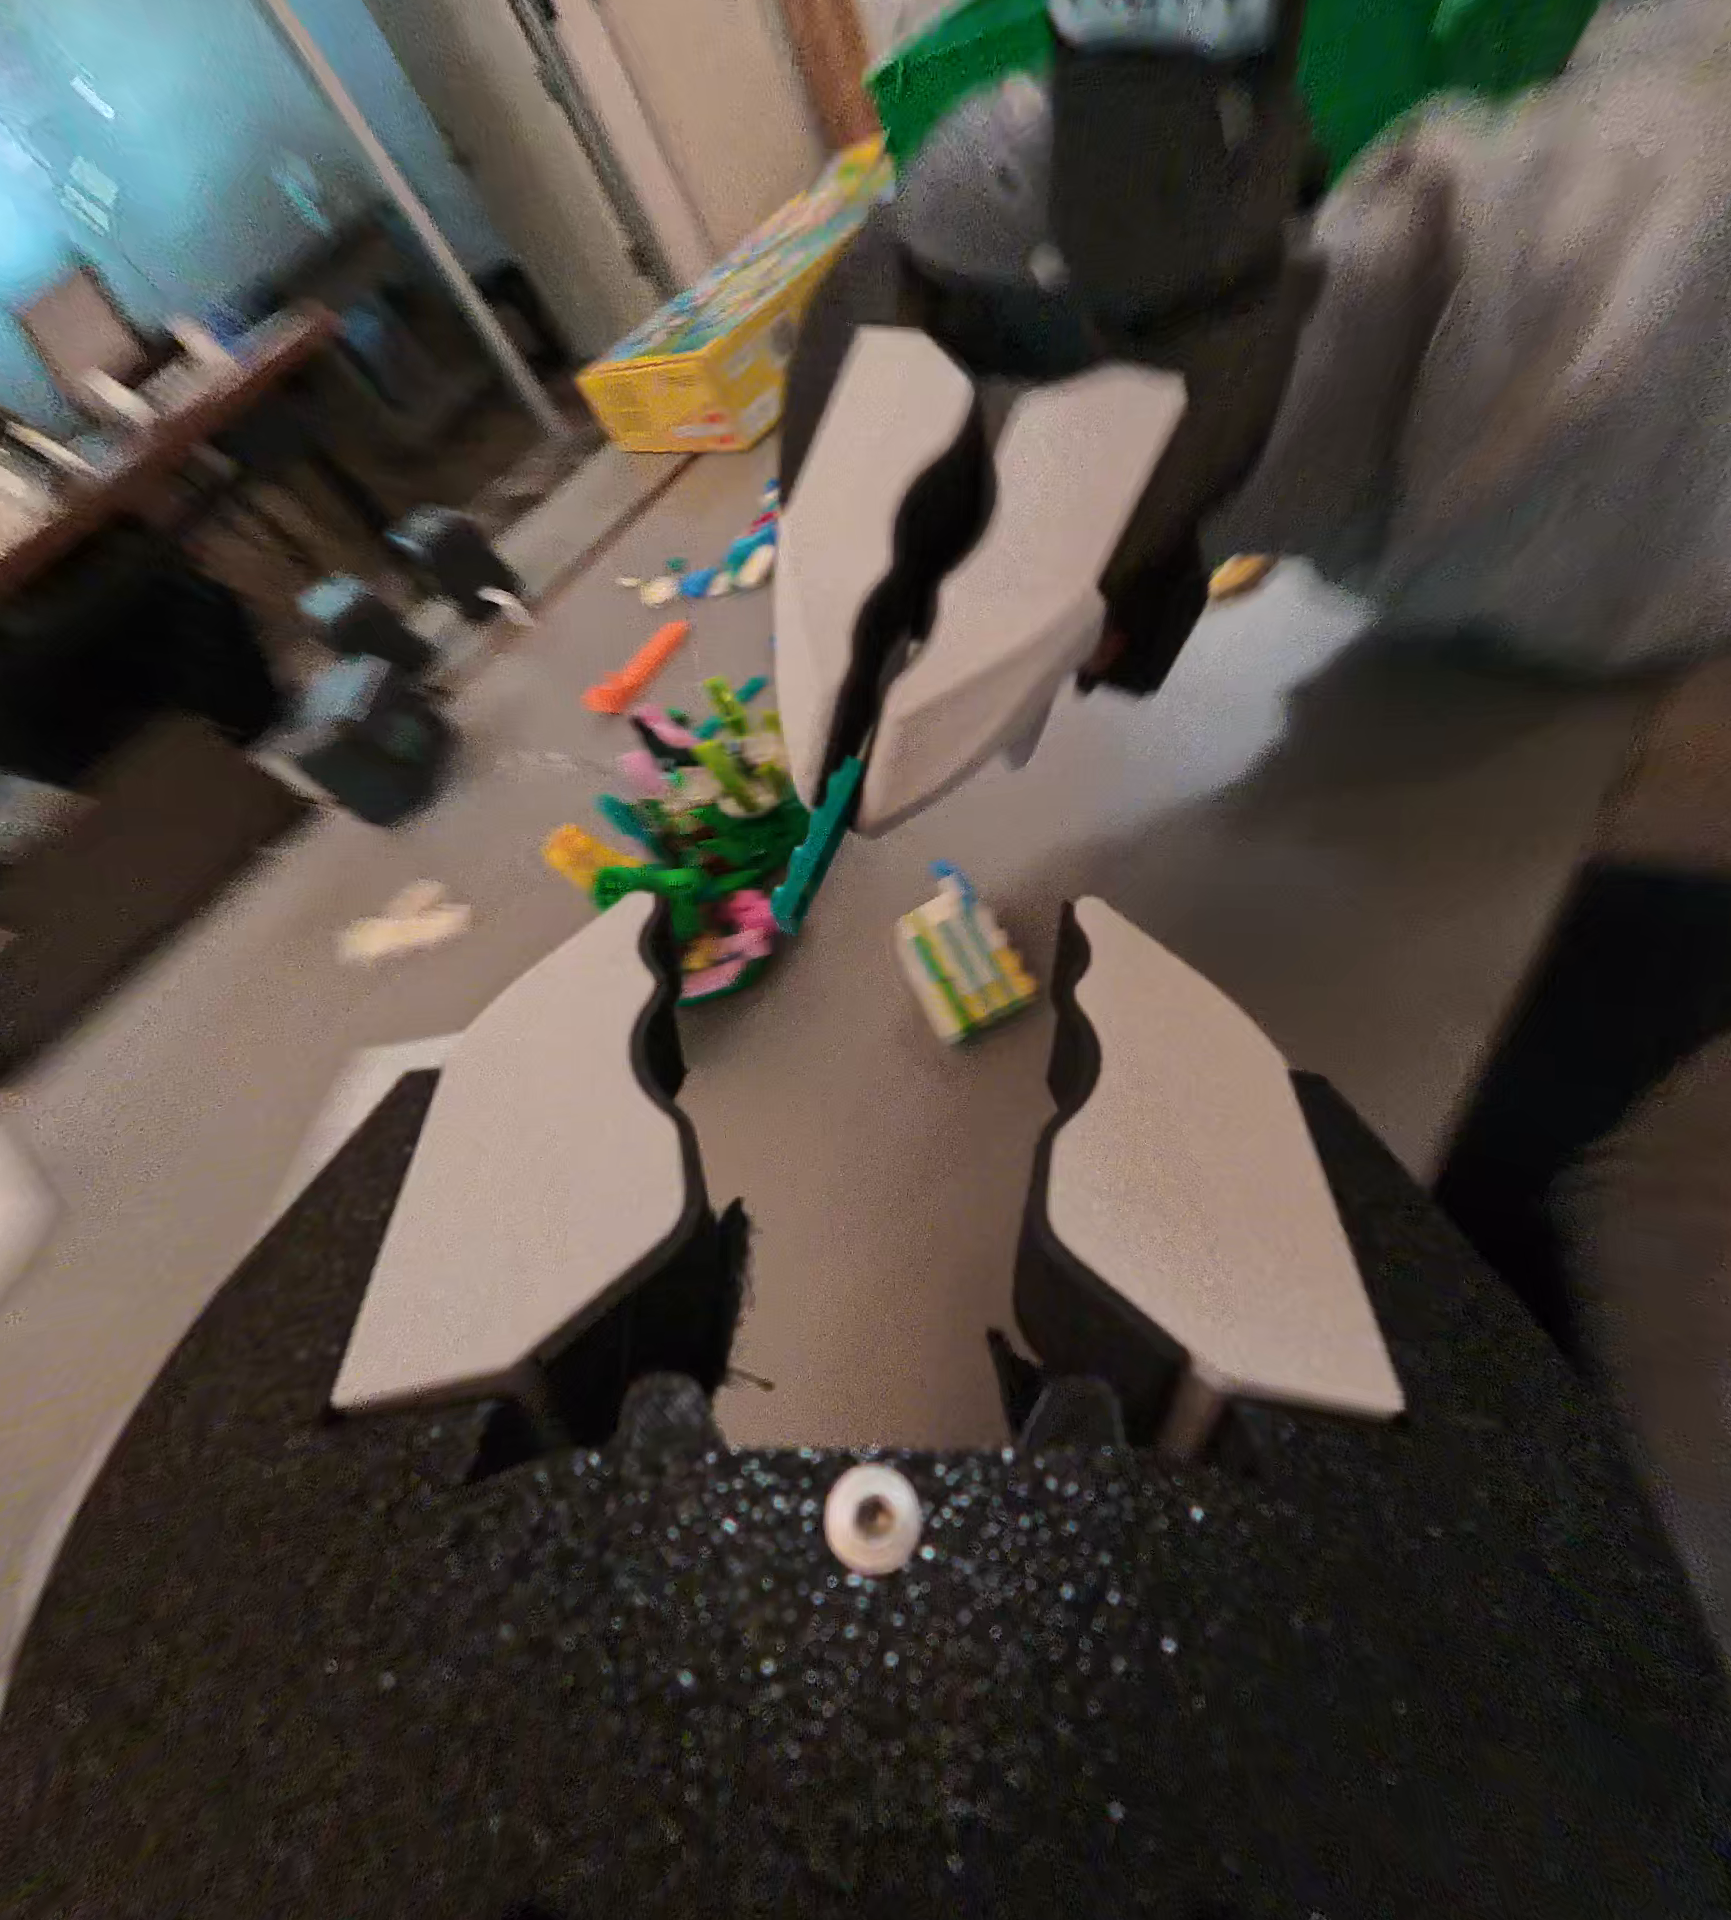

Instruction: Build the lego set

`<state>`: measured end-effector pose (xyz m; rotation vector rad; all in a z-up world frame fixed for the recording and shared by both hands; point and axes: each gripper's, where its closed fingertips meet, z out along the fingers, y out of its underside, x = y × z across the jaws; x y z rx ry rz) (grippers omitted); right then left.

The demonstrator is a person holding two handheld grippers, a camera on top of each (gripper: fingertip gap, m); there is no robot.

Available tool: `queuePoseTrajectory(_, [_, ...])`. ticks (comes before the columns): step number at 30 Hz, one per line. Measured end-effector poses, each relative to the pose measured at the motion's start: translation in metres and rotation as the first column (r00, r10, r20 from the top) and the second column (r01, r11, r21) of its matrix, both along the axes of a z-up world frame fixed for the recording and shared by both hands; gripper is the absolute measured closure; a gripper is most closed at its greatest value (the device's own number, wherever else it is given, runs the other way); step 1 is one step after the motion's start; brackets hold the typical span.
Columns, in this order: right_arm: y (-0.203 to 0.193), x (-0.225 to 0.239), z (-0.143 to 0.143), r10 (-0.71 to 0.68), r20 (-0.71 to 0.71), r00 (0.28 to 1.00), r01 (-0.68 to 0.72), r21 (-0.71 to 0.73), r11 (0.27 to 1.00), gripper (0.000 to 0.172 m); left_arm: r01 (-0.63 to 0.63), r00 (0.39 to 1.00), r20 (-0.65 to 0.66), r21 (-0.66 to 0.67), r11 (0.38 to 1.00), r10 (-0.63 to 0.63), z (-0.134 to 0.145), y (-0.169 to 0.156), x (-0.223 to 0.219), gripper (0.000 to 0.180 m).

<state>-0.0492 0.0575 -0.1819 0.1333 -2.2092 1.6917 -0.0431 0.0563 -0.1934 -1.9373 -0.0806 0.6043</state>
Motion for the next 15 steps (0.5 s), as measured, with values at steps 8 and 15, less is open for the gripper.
queuePoseTrajectory(8, [-0.003, 0.009, 0.002, 0.038, -0.149, 0.988, -0.037, 0.014, 0.999, 0.169, -0.041, 0.605, 0.688, 0.529, 0.847, -0.401, 0.032, -0.013, 0.009, 0.131])
queuePoseTrajectory(15, [-0.005, 0.014, 0.004, 0.065, -0.167, 0.984, -0.064, 0.01, 0.998, 0.169, -0.143, 0.316, 0.805, 0.564, 0.813, -0.502, 0.02, -0.01, 0.011, 0.155])
